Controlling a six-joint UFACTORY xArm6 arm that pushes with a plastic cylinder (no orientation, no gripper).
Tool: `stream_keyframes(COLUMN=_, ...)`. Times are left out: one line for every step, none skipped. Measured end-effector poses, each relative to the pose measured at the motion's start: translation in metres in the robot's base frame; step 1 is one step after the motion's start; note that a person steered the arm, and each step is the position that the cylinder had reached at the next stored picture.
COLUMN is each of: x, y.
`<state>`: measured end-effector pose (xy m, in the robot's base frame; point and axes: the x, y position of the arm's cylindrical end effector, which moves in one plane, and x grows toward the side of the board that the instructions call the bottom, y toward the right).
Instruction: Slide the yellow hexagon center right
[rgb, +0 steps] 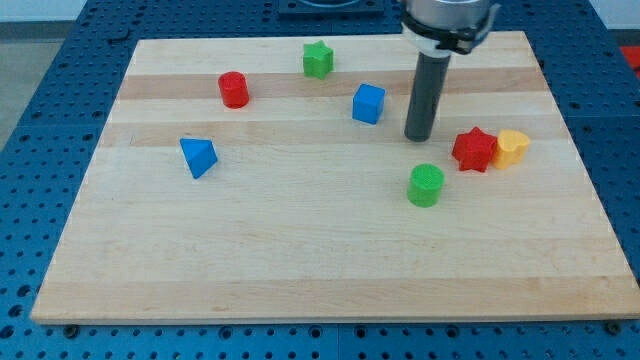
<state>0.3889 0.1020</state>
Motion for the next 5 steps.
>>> stream_keyframes(x=-0.021, y=0.029)
stream_keyframes(x=-0.048, y=0.083)
stream_keyframes(x=-0.089, y=0.097)
stream_keyframes(x=-0.15, y=0.076)
stream_keyframes(x=-0.177, y=0.023)
